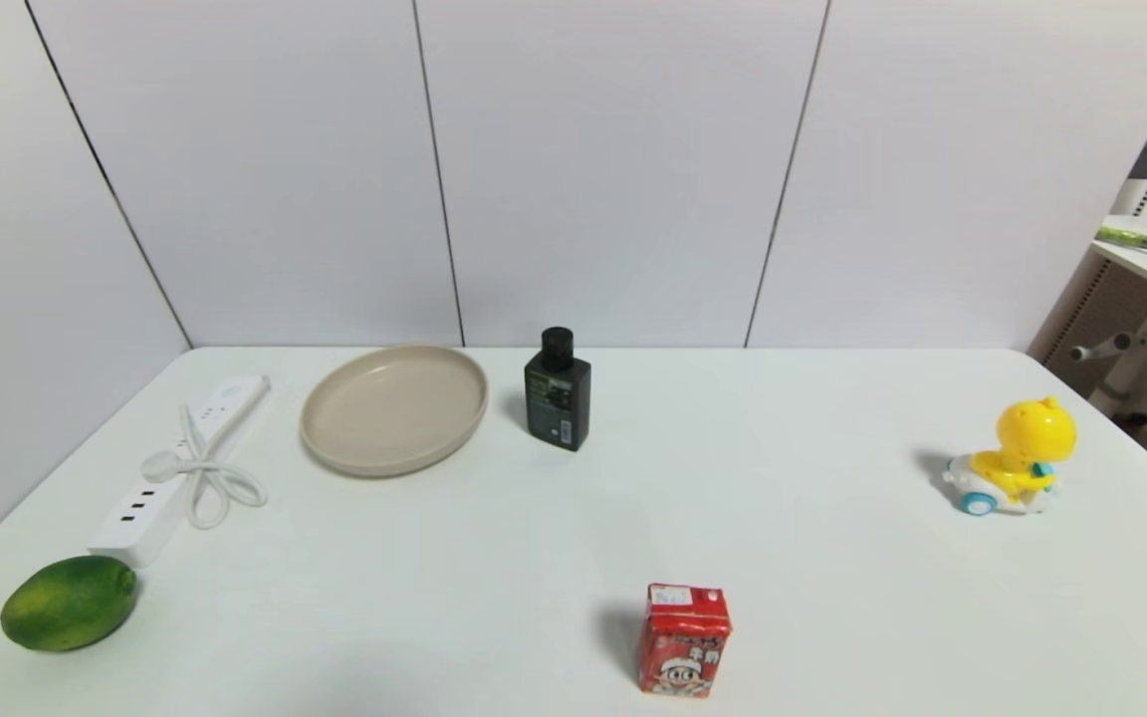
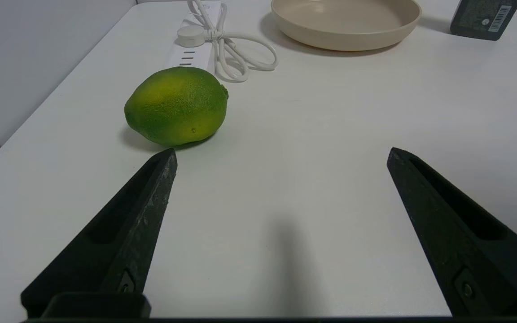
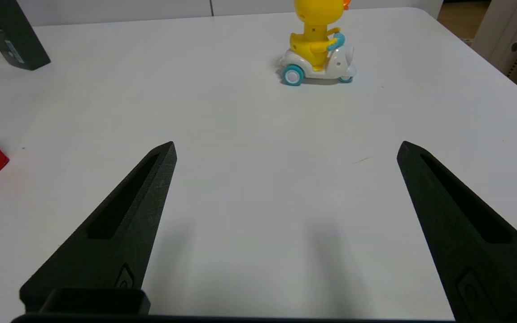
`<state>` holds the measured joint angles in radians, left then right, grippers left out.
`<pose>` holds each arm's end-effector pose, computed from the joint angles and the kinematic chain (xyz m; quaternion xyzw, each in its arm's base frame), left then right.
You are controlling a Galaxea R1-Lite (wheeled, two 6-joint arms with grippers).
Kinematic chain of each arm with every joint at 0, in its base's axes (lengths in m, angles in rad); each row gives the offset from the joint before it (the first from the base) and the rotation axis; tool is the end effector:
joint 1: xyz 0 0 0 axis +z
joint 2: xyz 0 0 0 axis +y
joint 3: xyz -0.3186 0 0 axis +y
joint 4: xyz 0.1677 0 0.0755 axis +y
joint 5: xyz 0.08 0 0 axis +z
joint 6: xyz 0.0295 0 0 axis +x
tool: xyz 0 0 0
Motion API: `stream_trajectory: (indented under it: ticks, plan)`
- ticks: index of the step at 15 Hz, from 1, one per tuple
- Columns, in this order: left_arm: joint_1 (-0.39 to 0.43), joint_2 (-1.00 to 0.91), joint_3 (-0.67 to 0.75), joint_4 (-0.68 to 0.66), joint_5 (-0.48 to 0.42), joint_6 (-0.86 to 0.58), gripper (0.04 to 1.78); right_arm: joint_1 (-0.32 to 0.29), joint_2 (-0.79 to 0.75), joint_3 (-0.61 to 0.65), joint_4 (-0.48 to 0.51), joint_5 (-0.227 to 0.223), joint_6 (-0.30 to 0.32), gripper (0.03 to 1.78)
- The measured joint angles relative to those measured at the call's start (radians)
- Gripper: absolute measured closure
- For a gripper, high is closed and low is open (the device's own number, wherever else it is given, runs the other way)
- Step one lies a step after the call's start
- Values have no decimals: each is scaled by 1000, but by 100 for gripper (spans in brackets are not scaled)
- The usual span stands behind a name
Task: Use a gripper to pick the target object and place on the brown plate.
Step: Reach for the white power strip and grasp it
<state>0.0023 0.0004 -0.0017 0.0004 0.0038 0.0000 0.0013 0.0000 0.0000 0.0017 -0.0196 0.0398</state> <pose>-0.0415 0.0000 0.0759 0.0000 -0.0004 0.0030 1.0000 -0.0414 -0.0006 0.0753 0.0199 0.0007 -0.0092 0.9998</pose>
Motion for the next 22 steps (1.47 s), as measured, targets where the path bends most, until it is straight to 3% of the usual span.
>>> stream_trajectory:
  ticks: [13, 18, 22]
  plan:
    - [-1, 70, -39, 0, 1, 43, 13, 0, 0, 0, 0, 0, 0, 11]
    - [11, 298, -238, 0, 2, 89, 13, 0, 0, 0, 0, 0, 0, 11]
    - [25, 589, -550, 6, 2, 112, 13, 0, 0, 0, 0, 0, 0, 11]
